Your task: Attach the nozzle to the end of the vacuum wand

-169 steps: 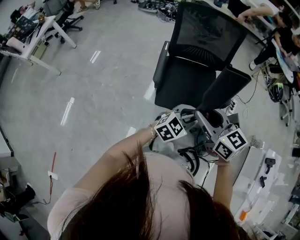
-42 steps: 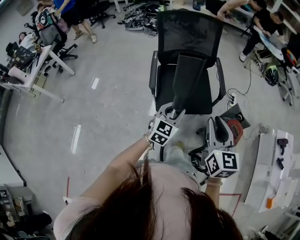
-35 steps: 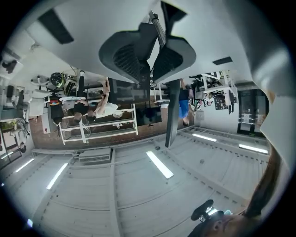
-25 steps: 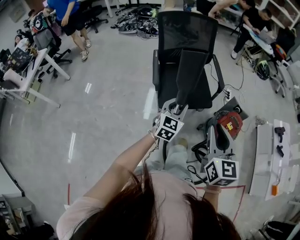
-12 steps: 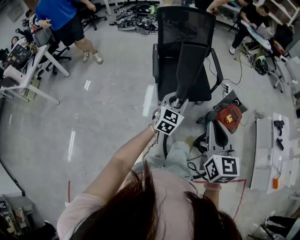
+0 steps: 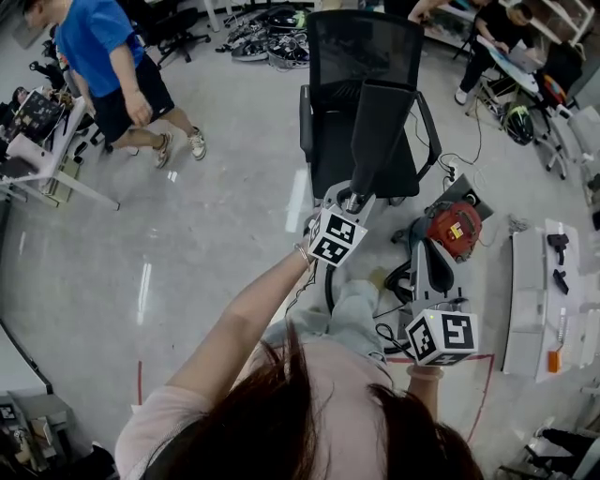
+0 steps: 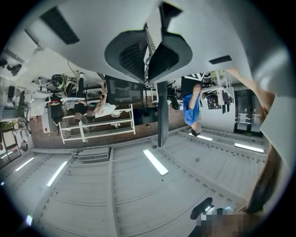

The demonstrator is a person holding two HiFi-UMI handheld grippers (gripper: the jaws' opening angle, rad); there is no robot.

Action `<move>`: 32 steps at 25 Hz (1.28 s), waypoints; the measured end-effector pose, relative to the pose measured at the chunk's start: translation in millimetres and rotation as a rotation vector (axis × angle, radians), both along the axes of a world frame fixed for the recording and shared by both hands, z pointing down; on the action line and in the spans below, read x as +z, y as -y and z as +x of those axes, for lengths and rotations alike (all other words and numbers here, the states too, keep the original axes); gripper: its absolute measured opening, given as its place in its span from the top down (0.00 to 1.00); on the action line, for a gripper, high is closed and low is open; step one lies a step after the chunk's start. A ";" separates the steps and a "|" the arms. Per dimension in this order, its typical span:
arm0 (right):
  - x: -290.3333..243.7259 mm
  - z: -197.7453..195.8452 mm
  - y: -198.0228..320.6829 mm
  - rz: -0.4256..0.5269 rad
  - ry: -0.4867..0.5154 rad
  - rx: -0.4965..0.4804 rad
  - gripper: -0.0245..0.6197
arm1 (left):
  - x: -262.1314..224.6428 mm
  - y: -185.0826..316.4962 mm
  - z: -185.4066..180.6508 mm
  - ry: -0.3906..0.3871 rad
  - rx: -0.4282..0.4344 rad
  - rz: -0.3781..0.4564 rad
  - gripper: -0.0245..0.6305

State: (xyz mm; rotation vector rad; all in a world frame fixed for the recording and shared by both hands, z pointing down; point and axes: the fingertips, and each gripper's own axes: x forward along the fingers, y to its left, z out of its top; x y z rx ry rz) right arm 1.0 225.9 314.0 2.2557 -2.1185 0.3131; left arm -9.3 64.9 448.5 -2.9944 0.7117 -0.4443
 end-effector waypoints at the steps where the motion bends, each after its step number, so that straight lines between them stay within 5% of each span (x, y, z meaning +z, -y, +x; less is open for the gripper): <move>1: -0.8 0.7 -0.7 0.004 0.006 0.000 0.90 | -0.2 -1.4 1.1 0.001 0.001 0.001 0.75; 32: 17.3 13.9 -0.5 -0.043 0.047 -0.007 0.92 | 2.7 -17.3 26.4 -0.010 0.027 0.014 0.75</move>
